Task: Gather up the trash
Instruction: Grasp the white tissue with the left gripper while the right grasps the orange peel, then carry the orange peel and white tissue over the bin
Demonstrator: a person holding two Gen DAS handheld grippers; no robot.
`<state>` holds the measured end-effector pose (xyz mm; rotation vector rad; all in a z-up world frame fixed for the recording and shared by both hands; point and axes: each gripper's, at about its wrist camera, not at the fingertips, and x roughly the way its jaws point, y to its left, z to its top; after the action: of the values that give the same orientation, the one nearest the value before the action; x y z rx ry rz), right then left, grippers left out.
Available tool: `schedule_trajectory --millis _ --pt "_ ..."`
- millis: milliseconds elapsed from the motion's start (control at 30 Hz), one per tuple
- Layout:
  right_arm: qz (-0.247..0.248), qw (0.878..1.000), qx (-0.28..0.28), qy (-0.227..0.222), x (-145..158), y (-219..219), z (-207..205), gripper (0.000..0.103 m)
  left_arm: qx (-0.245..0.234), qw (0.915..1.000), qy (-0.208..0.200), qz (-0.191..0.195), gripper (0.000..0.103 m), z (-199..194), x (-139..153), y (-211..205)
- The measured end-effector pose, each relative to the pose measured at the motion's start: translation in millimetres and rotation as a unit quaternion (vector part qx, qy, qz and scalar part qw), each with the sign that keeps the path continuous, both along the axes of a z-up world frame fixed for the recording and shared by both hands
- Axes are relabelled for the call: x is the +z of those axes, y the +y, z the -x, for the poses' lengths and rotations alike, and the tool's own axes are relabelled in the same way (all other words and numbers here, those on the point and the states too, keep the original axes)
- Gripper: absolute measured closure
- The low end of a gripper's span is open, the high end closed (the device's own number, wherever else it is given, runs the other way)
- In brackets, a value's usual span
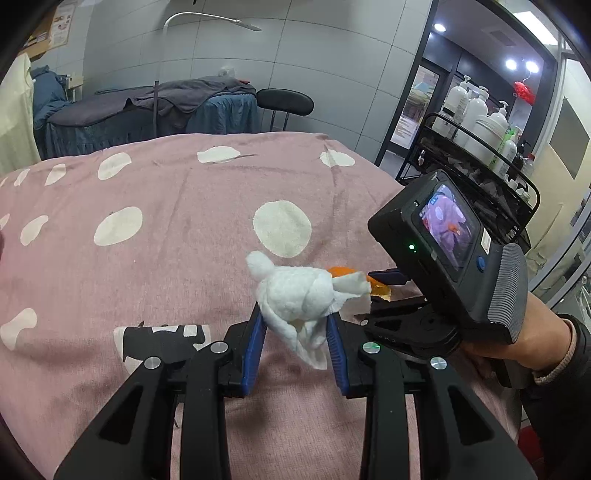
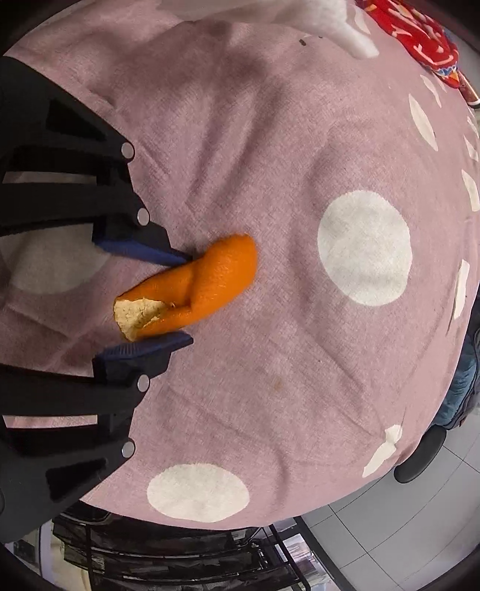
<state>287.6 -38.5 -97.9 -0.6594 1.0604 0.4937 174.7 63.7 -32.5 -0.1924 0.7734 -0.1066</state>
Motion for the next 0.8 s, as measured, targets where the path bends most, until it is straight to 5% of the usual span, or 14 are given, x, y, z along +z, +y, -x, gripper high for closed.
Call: schedule_trajectory --millis 200,800 --pt "-0.028 1.0 -0.002 -0.011 10 -9 11 0.081 0.001 1.0 -0.001 0.004 0.071 5 0 0" --pt "-0.187 0.977 -0.057 -0.086 78 -79 61 0.082 -0.041 0.9989 -0.025 0.004 0.071 20 17 -42"
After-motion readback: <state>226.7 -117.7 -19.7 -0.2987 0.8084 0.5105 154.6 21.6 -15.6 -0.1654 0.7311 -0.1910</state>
